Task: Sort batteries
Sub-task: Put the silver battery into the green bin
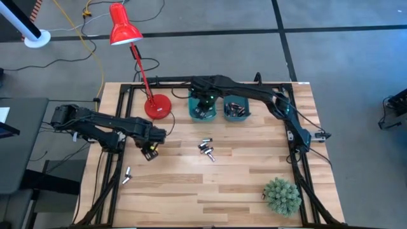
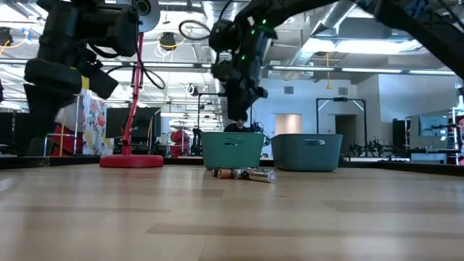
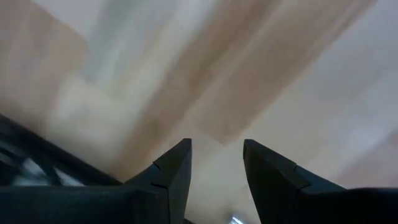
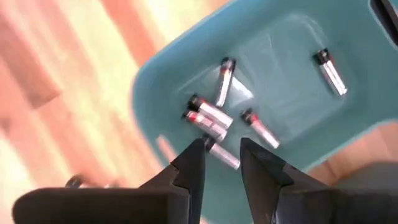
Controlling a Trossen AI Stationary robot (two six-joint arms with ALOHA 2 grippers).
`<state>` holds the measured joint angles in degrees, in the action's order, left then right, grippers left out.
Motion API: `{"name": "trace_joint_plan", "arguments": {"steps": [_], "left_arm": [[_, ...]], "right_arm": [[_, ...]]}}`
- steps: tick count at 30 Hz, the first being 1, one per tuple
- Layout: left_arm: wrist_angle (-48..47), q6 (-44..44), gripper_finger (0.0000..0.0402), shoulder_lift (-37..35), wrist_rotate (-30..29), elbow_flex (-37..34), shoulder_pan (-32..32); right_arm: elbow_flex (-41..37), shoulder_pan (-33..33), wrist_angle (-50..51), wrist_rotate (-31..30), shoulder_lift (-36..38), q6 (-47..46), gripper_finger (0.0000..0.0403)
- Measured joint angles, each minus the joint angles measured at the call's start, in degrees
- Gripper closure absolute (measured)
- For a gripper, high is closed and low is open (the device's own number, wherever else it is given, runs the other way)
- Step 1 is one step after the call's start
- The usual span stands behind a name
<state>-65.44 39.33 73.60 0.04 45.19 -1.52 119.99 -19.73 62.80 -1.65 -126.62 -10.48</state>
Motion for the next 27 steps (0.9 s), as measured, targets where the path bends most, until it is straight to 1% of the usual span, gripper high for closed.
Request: {"name": "trace_joint_plan", "arguments": {"steps": [2,4,6,8,13,16,19,22,27], "left_arm": [[-1.3,4.5,0.026,0.0,2.9,0.0,-0.5],[-3.0,8.9,0.026,0.0,5.2,0.0,-1.1],[-5.0,13.0,0.026,0.0,7.2,0.0,-1.9],[-5.8,16.3,0.026,0.0,8.9,-0.2,-2.6],[-5.9,21.7,0.026,0.0,14.4,-2.3,-4.5],[-5.8,24.4,0.026,0.0,16.4,-3.7,-6.2],[-5.3,25.1,0.026,0.6,17.2,-4.4,-7.6],[-5.5,23.6,0.026,1.2,17.7,-4.4,-8.4],[-5.7,19.2,0.026,4.4,21.1,-4.5,-9.6]], "right_arm": [[-2.5,1.2,-0.4,-0.3,2.2,0.0,0.0286],[-5.8,2.6,-1.3,-2.0,4.7,-0.5,0.0286],[-9.7,4.1,-2.7,-3.9,7.6,-2.0,0.0286],[-14.0,5.6,-4.6,-4.4,11.1,-3.1,0.0286],[-25.6,10.1,-9.5,-4.7,20.2,-6.5,0.0286],[-32.3,13.1,-12.4,-5.2,25.4,-10.1,0.0286],[-38.3,16.4,-15.1,-6.4,29.9,-13.5,0.0286],[-43.0,19.4,-17.3,-6.5,33.0,-16.9,0.0286],[-47.9,23.4,-18.9,-8.8,35.6,-21.1,0.0286]]}}
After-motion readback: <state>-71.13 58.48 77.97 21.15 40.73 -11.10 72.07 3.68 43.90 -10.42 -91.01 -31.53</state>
